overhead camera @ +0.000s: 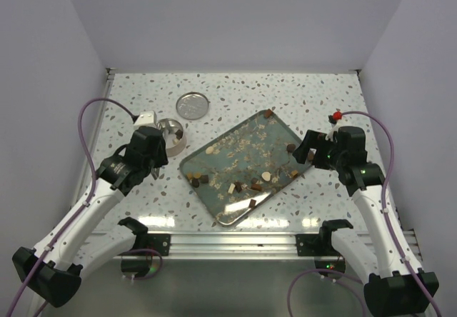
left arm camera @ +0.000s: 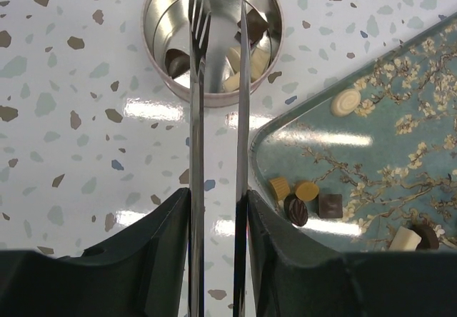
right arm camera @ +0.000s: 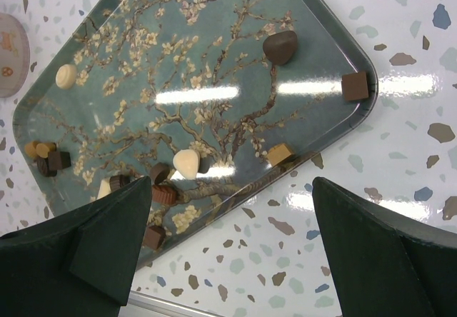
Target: Pack the chocolate
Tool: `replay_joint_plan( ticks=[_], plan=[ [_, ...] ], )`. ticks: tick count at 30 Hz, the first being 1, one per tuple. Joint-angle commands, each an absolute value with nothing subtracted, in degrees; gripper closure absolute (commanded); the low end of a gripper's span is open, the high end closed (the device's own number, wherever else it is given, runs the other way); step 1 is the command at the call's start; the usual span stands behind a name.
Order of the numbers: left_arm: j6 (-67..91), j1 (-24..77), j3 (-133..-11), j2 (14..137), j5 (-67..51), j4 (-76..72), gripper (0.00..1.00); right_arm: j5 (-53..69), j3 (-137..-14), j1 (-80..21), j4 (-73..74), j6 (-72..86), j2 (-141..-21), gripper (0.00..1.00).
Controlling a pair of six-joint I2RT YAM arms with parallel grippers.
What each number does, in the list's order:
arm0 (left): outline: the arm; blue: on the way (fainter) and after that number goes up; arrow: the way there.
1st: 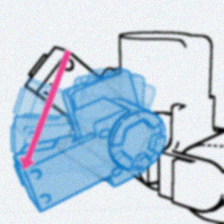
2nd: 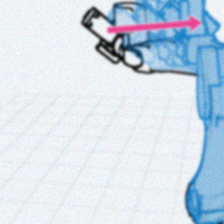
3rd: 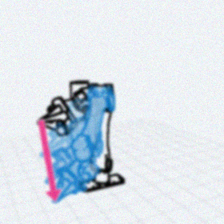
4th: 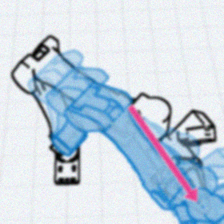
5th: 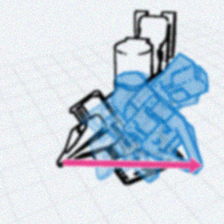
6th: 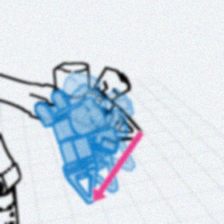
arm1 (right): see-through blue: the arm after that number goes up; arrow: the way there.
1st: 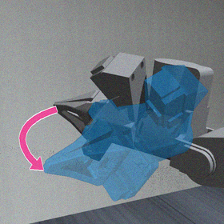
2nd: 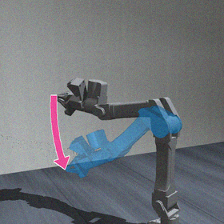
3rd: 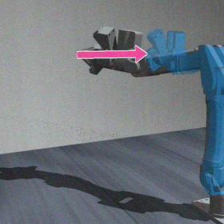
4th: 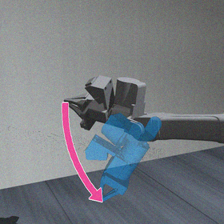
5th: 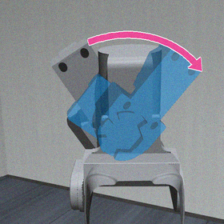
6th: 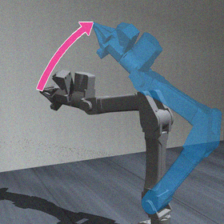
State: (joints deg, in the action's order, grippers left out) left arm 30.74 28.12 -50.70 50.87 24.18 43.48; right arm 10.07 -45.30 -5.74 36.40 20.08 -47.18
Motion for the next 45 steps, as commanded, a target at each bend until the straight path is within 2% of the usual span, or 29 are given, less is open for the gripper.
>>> replay_joint_plan(
  ticks=[1, 10, 19, 24, 31, 45],
  plan=[
    [28.57, 27.69, -52.38, 50.45, 25.22, 42.45, 0.59, 10.63, -46.40, -5.98, 35.24, 19.60, -46.41, 0.03],
    [21.89, 29.08, -52.82, 52.47, 17.32, 35.79, 0.60, 10.28, -46.41, -5.98, 35.68, 19.69, -45.97, 0.03],
    [27.49, 59.45, -57.12, 65.29, 24.25, 32.78, 0.60, 9.41, -46.58, -6.06, 35.95, 20.74, -45.44, 0.03],
    [32.42, 70.38, -58.18, 71.89, 24.61, 29.63, 0.59, 8.96, -46.67, -5.98, 36.47, 21.18, -45.09, 0.03],
    [34.54, 74.88, -59.94, 75.32, 24.17, 26.98, 0.60, 8.53, -46.23, -5.98, 37.53, 21.44, -43.68, 0.03],
    [35.51, 75.32, -62.67, 79.28, 24.26, 26.63, 0.58, 8.17, -45.79, -5.98, 38.58, 21.62, -42.01, 0.03]
  ],
)
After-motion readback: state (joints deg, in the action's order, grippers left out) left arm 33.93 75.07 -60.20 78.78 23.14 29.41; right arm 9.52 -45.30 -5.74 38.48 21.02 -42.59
